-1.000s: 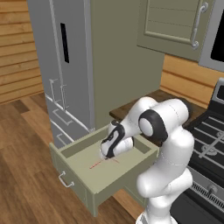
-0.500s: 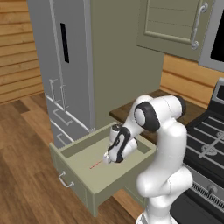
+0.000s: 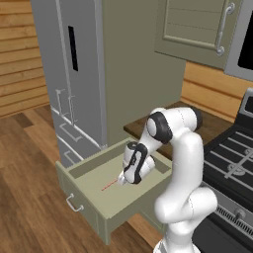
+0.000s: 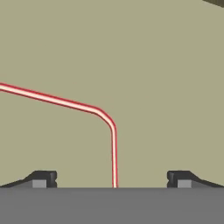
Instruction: Take a straw from the drawer in front and place it inside the glass cup on the dining counter.
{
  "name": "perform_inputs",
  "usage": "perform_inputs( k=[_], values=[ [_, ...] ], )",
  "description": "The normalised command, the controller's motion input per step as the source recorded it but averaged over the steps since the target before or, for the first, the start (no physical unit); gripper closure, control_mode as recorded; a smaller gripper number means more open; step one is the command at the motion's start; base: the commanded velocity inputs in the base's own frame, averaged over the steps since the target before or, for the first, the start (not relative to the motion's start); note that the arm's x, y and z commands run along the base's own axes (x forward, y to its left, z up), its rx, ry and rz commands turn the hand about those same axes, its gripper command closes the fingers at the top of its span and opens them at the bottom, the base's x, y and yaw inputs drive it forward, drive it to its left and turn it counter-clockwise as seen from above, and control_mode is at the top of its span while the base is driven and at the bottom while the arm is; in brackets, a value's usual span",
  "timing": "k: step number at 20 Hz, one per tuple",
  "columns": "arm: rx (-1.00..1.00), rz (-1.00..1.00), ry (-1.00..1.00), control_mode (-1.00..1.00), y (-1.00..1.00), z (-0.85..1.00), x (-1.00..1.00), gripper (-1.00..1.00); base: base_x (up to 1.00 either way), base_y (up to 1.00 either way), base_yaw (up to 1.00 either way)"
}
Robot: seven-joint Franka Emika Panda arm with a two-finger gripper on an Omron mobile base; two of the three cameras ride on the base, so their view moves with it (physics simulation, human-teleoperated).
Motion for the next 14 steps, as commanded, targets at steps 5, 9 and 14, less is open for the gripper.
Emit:
perform_inputs(
  k=[5, 9, 14],
  values=[
    [0.0, 0.04, 0.01, -1.0, 0.0, -0.16, 0.34, -1.0, 0.0, 0.0, 0.0],
    [0.0, 0.0, 0.04, -1.0, 0.0, -0.31, 0.17, -1.0, 0.0, 0.0, 0.0],
    [0.0, 0.0, 0.03, -1.0, 0.02, -0.34, 0.29, -1.0, 0.0, 0.0, 0.0]
  ],
)
